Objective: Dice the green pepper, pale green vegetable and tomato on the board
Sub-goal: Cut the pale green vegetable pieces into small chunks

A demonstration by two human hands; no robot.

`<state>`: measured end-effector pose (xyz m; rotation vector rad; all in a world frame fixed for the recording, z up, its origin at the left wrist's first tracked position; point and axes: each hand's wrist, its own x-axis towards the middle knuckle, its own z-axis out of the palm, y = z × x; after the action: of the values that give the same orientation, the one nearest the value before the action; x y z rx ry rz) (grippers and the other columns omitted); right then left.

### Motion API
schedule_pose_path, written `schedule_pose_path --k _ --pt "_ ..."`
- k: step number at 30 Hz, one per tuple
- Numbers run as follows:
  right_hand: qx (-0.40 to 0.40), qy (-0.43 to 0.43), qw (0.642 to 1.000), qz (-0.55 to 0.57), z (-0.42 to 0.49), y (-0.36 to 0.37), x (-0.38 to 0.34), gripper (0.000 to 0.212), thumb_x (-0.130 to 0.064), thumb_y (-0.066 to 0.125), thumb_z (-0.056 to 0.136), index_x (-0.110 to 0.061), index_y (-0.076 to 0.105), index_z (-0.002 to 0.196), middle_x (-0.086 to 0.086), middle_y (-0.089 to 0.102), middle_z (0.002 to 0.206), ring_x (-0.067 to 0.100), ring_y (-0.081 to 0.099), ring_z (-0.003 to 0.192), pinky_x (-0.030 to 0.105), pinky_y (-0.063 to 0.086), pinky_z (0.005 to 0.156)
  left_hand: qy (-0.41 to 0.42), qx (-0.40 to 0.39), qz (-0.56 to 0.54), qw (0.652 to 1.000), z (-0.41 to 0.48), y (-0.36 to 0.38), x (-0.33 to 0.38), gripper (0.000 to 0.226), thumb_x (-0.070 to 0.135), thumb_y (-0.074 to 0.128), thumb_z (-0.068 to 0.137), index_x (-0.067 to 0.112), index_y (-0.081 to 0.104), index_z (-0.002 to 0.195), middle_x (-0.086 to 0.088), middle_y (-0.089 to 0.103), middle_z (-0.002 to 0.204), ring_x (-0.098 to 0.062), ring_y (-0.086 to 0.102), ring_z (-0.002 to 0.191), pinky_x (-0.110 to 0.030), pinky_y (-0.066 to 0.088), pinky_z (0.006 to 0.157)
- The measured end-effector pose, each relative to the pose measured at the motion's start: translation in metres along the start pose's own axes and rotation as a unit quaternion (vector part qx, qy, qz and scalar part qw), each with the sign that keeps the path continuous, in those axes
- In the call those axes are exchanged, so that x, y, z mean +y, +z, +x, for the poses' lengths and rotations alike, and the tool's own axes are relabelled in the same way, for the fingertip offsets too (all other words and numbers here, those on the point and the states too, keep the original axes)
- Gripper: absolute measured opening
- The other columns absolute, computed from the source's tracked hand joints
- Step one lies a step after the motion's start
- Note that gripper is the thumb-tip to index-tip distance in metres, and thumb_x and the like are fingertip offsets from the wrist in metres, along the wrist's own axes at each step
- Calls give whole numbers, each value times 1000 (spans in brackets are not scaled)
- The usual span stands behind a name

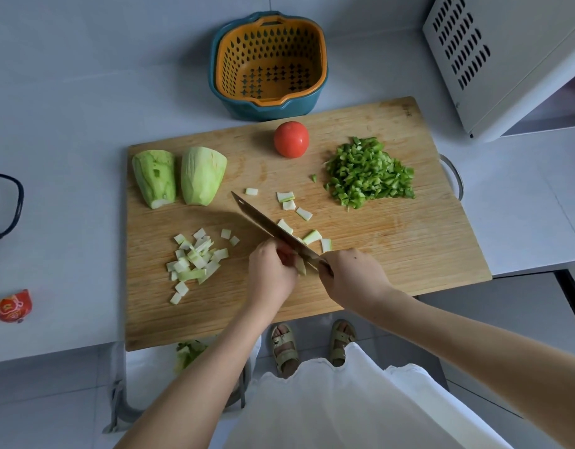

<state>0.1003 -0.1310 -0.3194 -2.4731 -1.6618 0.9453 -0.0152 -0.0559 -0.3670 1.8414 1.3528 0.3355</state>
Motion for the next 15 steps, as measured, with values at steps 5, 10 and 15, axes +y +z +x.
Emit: schedule_pose_path --k 5,10,15 --pt "11 -22 999 -38 -19 -13 5 36 -25 34 98 -19 33 62 -3 36 56 15 33 46 26 23 42 49 -25 11 998 0 -5 -5 27 3 67 81 21 55 66 5 66 64 -11 67 60 -29 55 63" --pt "9 -20 999 -47 -14 -8 2 28 -25 33 98 -15 43 74 -3 35 57 15 32 47 26 22 42 45 -30 1 999 2 -2 -13 16 8 70 81 14 60 70 -2 70 71 -12 68 61 -31 56 62" --pt "1 -16 999 -28 1 3 3 29 -23 34 97 -14 43 71 -2 37 57 26 43 57 27 21 42 30 -30 -30 999 3 -2 -14 18 8 69 84 14 59 70 -2 68 73 -6 66 55 -17 52 54"
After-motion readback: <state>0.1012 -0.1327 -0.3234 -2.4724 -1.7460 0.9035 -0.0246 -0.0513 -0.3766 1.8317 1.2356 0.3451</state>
